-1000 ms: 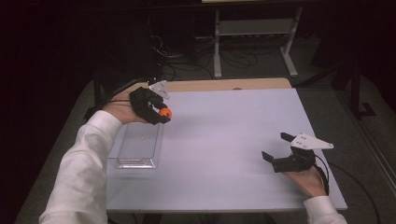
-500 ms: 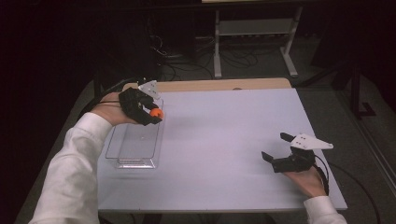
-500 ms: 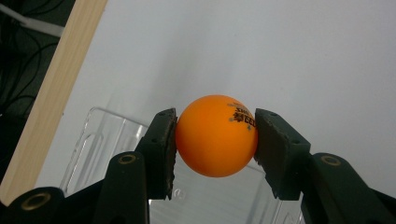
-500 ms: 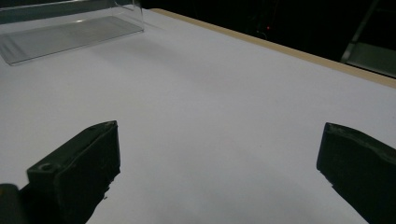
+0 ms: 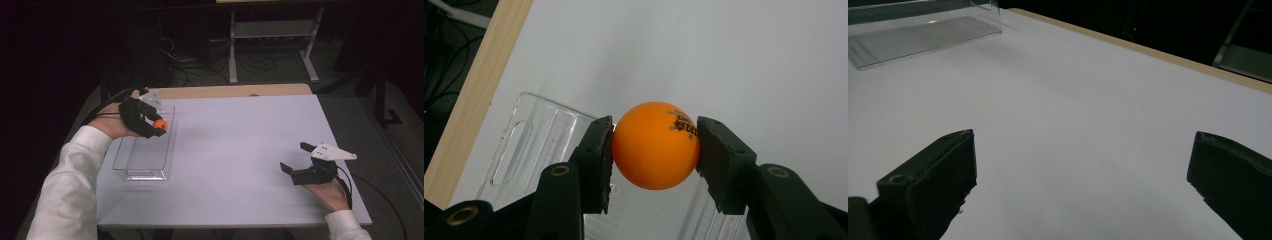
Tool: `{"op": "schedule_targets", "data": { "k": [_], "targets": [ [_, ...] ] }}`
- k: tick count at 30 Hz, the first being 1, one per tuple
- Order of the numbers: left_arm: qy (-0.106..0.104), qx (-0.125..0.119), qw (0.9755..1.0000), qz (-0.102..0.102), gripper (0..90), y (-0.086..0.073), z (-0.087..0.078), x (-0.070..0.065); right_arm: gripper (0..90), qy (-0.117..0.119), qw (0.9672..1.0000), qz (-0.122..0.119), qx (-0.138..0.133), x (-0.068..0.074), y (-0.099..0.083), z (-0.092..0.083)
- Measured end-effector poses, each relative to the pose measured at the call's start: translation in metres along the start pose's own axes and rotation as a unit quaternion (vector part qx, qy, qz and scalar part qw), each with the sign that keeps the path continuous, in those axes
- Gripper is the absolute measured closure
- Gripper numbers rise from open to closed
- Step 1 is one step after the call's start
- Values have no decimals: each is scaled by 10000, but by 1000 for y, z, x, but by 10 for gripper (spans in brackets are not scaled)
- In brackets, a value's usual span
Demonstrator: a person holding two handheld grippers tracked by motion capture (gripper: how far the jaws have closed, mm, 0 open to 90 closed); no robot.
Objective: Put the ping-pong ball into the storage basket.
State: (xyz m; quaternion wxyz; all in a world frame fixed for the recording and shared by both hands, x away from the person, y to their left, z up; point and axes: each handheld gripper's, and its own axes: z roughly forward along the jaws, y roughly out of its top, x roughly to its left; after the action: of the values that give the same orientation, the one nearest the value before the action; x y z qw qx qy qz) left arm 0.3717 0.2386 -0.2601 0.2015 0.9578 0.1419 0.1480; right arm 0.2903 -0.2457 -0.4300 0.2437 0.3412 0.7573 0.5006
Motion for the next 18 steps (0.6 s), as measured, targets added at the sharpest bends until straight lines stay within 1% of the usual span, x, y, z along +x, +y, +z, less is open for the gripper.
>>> {"op": "schedule_targets", "data": {
  "k": [12, 18],
  "targets": [
    [-84, 104, 9999, -3, 510, -7, -3, -3, 0, 0, 10000, 16, 0, 0, 0, 0],
    [-125, 230, 9996, 83, 510, -9, -4, -7, 0, -2, 10000, 17, 2, 0, 0, 0]
  ]
}}
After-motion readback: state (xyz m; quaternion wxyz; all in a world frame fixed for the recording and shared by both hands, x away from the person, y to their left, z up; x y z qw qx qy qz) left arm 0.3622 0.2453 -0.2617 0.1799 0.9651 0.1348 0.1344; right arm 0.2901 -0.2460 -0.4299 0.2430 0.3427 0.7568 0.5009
